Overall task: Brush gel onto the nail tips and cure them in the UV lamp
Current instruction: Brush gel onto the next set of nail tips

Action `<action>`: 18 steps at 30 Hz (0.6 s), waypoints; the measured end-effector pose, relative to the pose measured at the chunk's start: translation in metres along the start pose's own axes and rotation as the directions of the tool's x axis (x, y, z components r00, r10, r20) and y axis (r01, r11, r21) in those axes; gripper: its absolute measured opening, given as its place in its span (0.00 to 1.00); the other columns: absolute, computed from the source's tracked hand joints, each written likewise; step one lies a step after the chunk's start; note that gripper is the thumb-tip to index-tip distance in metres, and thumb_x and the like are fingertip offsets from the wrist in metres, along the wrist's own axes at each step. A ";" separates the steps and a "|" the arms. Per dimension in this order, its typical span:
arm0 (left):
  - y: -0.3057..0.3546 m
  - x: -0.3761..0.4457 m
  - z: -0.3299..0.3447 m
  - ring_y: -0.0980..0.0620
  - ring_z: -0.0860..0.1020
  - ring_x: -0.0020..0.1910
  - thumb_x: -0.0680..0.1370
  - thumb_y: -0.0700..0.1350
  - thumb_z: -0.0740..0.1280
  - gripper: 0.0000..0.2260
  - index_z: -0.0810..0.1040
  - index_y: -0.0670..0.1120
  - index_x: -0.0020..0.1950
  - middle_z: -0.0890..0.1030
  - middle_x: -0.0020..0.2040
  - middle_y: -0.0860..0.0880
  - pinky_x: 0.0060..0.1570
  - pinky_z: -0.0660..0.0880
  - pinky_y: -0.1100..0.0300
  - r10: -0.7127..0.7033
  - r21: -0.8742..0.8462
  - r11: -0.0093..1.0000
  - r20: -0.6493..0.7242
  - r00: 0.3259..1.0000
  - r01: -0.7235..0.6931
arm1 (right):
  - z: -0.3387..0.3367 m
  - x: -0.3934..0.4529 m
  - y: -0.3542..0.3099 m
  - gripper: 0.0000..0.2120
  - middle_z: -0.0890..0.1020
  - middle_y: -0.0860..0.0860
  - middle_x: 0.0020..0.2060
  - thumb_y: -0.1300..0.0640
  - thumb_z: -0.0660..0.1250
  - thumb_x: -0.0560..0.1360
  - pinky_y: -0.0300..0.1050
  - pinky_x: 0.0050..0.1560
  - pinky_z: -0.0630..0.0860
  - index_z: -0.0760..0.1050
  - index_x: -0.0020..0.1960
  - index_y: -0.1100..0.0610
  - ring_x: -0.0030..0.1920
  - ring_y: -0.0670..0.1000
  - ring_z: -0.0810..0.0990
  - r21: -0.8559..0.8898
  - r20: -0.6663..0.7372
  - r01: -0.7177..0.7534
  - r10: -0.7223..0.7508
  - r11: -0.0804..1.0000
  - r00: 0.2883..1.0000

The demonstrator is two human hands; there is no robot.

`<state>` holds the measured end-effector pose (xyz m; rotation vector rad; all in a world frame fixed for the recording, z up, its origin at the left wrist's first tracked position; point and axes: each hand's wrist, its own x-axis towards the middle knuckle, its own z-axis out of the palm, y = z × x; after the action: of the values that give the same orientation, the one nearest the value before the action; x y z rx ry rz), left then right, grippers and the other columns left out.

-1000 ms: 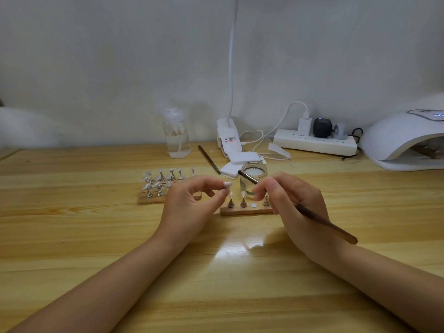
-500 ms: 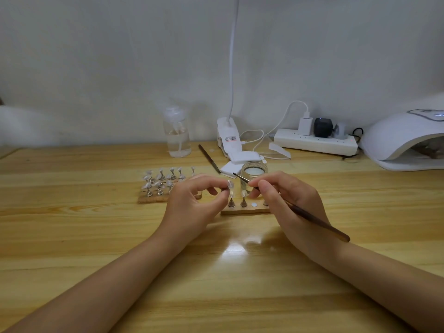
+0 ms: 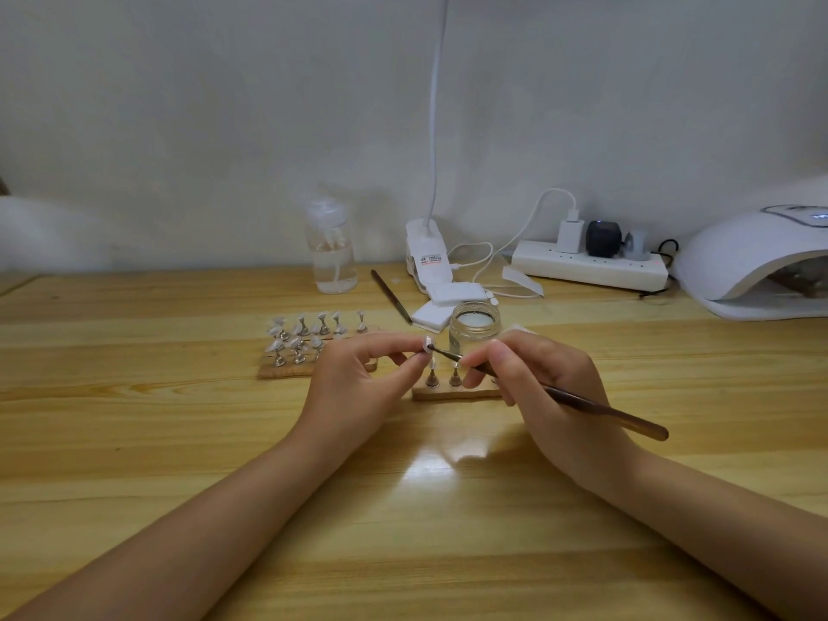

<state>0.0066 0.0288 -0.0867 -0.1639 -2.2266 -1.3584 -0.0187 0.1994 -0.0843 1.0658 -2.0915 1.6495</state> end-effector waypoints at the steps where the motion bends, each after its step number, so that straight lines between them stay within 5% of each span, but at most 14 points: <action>1: 0.000 0.000 0.000 0.60 0.79 0.41 0.70 0.39 0.72 0.08 0.83 0.51 0.44 0.83 0.40 0.56 0.49 0.75 0.57 -0.001 -0.001 1.000 0.003 1.000 0.001 | 0.000 -0.001 0.000 0.14 0.80 0.45 0.32 0.51 0.56 0.74 0.30 0.35 0.69 0.79 0.41 0.53 0.33 0.39 0.76 0.008 0.009 0.021 -0.022 1.000 1.000; 7: -0.001 0.001 0.000 0.58 0.80 0.42 0.70 0.39 0.72 0.08 0.83 0.51 0.44 0.83 0.40 0.59 0.48 0.75 0.64 0.024 0.000 1.000 0.006 1.000 -0.024 | -0.001 0.000 0.000 0.14 0.80 0.46 0.31 0.53 0.55 0.75 0.27 0.34 0.68 0.78 0.41 0.55 0.31 0.37 0.76 0.046 -0.034 0.053 -0.051 0.998 0.998; 11: 0.000 0.001 0.000 0.58 0.81 0.43 0.69 0.40 0.72 0.08 0.83 0.52 0.43 0.83 0.41 0.60 0.50 0.76 0.60 0.027 -0.011 1.000 0.004 1.000 -0.027 | 0.000 0.001 0.000 0.09 0.81 0.46 0.33 0.54 0.60 0.76 0.30 0.34 0.69 0.78 0.42 0.50 0.34 0.40 0.77 -0.021 -0.045 -0.016 0.015 1.000 0.999; 18: -0.003 0.001 0.001 0.58 0.81 0.43 0.69 0.41 0.73 0.07 0.83 0.54 0.42 0.83 0.41 0.60 0.50 0.76 0.54 -0.014 -0.036 0.999 0.002 1.000 0.014 | 0.000 0.000 -0.001 0.15 0.81 0.47 0.32 0.48 0.55 0.74 0.32 0.33 0.69 0.79 0.41 0.53 0.32 0.40 0.76 -0.011 -0.018 0.002 -0.002 1.000 1.000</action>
<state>0.0048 0.0280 -0.0886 -0.1623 -2.2095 -1.4062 -0.0185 0.1993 -0.0835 1.0451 -2.0850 1.6388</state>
